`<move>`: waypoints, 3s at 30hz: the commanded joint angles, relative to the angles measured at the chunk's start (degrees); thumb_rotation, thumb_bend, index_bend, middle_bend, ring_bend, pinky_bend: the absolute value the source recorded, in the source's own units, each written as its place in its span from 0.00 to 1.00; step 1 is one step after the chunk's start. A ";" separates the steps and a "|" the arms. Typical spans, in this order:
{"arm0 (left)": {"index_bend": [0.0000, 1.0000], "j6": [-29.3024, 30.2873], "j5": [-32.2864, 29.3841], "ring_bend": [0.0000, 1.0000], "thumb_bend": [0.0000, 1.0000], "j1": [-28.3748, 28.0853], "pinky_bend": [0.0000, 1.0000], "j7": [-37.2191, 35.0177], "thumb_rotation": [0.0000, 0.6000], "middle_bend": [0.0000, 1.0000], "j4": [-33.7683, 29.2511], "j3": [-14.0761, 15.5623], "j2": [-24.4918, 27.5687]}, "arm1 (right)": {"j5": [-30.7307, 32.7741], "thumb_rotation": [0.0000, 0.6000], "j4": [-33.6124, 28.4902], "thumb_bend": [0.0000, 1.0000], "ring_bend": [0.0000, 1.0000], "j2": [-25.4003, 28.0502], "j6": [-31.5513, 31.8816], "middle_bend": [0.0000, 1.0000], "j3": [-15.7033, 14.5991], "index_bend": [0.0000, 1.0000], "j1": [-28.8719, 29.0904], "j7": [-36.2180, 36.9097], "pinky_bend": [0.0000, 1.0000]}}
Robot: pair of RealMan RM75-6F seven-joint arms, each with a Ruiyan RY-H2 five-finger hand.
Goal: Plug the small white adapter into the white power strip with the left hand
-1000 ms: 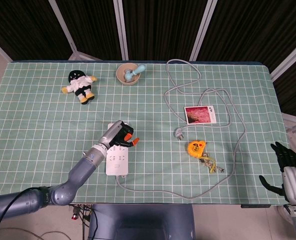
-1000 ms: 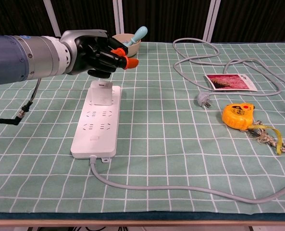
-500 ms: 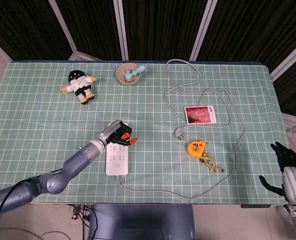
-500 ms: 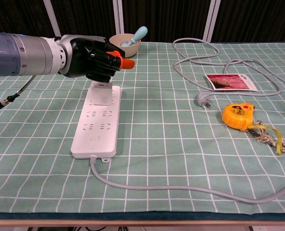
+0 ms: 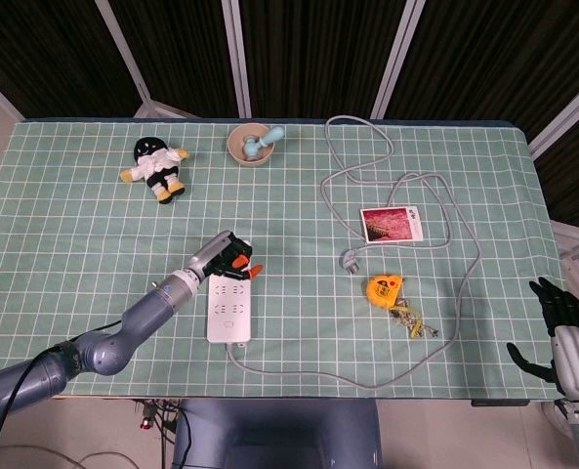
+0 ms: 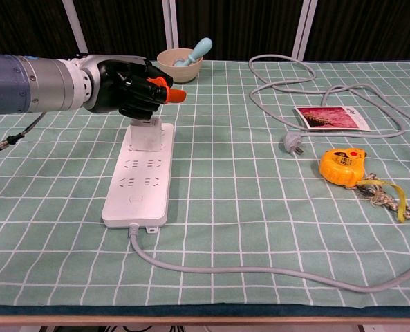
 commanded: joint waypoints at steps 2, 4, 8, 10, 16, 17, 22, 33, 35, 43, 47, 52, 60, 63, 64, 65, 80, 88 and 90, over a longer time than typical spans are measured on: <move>0.93 -0.01 0.75 1.00 0.33 -0.22 1.00 -0.99 1.00 1.00 0.89 0.41 -0.13 | 0.08 1.00 0.00 0.35 0.00 -0.01 -0.09 0.00 0.00 0.04 0.02 -0.10 0.00; 0.93 0.07 1.11 1.00 0.33 -0.25 1.00 -1.49 1.00 1.00 1.44 0.69 -0.16 | 0.14 1.00 0.00 0.35 0.00 -0.03 -0.08 0.00 0.03 0.04 0.01 -0.22 0.00; 0.93 0.44 1.84 1.00 0.33 -0.24 1.00 -2.33 1.00 1.00 2.66 1.26 -0.35 | 0.14 1.00 -0.02 0.35 0.00 -0.06 -0.09 0.00 0.00 0.04 0.01 -0.38 0.00; 0.93 0.55 2.03 1.00 0.33 -0.33 1.00 -2.77 1.00 1.00 3.31 1.45 -0.54 | 0.18 1.00 -0.01 0.35 0.00 -0.08 -0.11 0.00 0.01 0.04 0.01 -0.47 0.00; 0.93 0.35 3.00 1.00 0.33 -0.48 1.00 -4.20 1.00 1.00 4.40 2.19 -0.91 | 0.40 1.00 -0.04 0.35 0.00 -0.17 -0.14 0.00 0.07 0.04 0.00 -0.86 0.00; 0.93 0.37 3.13 1.00 0.33 -0.47 1.00 -4.36 1.00 1.00 4.50 2.27 -0.92 | 0.38 1.00 -0.04 0.35 0.00 -0.19 -0.13 0.00 0.06 0.04 0.00 -0.88 0.00; 0.93 0.59 3.86 1.00 0.33 -0.47 1.00 -5.49 1.00 1.00 5.03 2.76 -0.94 | 0.40 1.00 -0.11 0.35 0.00 -0.21 -0.08 0.00 0.08 0.04 -0.03 -0.95 0.00; 0.93 1.52 4.67 1.00 0.33 -0.20 1.00 -6.52 1.00 1.00 5.22 4.45 -0.50 | 0.32 1.00 -0.17 0.35 0.00 -0.18 -0.01 0.00 0.09 0.04 -0.06 -0.80 0.00; 0.93 1.69 4.65 1.00 0.33 -0.18 1.00 -6.56 1.00 1.00 5.43 4.87 -0.50 | 0.30 1.00 -0.19 0.35 0.00 -0.18 0.03 0.00 0.10 0.04 -0.08 -0.77 0.00; 0.93 2.54 4.39 1.00 0.33 -0.34 1.00 -6.93 1.00 1.00 6.20 5.74 -0.88 | 0.22 1.00 -0.13 0.35 0.00 -0.24 0.11 0.00 0.11 0.04 -0.09 -0.78 0.00; 0.92 3.16 4.42 1.00 0.33 -0.46 1.00 -6.99 1.00 1.00 6.24 5.85 -1.01 | 0.21 1.00 -0.13 0.35 0.00 -0.25 0.11 0.00 0.12 0.04 -0.09 -0.82 0.00; 0.83 6.27 4.67 0.99 0.32 0.32 1.00 -7.85 1.00 0.98 4.81 4.85 -0.93 | 0.00 1.00 -0.12 0.35 0.00 -0.19 0.23 0.00 0.09 0.04 -0.10 -0.67 0.00; 0.61 15.94 8.71 0.65 0.31 3.89 0.75 -8.08 1.00 0.62 -4.51 2.11 4.38 | -0.57 1.00 0.03 0.35 0.00 -0.06 0.34 0.00 -0.08 0.04 -0.10 -0.10 0.00; 0.57 20.74 12.30 0.43 0.30 7.36 0.53 -6.60 1.00 0.47 -10.61 3.11 8.99 | -0.85 1.00 0.09 0.35 0.00 -0.01 0.47 0.00 -0.14 0.04 -0.11 0.13 0.00; 0.57 21.39 12.95 0.38 0.30 8.06 0.48 -6.27 1.00 0.44 -11.69 3.58 10.01 | -0.92 1.00 0.10 0.35 0.00 -0.01 0.51 0.00 -0.15 0.04 -0.11 0.15 0.00; 0.55 22.24 13.86 0.32 0.30 9.14 0.41 -5.79 1.00 0.41 -13.24 4.35 11.61 | -1.03 1.00 0.12 0.35 0.00 0.00 0.56 0.00 -0.18 0.04 -0.11 0.16 0.00; 0.71 49.24 13.48 0.18 0.45 29.73 0.21 6.19 1.00 0.47 -22.22 14.47 21.68 | -1.95 1.00 0.22 0.35 0.00 -0.13 1.06 0.00 -0.52 0.04 -0.19 -0.41 0.00; 0.16 60.21 28.48 0.00 0.04 32.76 0.00 21.82 1.00 0.00 -5.98 22.07 19.43 | -2.15 1.00 0.64 0.35 0.00 -0.47 1.44 0.00 -0.50 0.04 -0.21 -1.42 0.00; 0.01 60.57 28.60 0.00 0.00 33.10 0.00 26.28 1.00 0.00 -4.97 22.65 19.61 | -2.32 1.00 0.73 0.35 0.00 -0.51 1.63 0.00 -0.53 0.04 -0.25 -1.58 0.00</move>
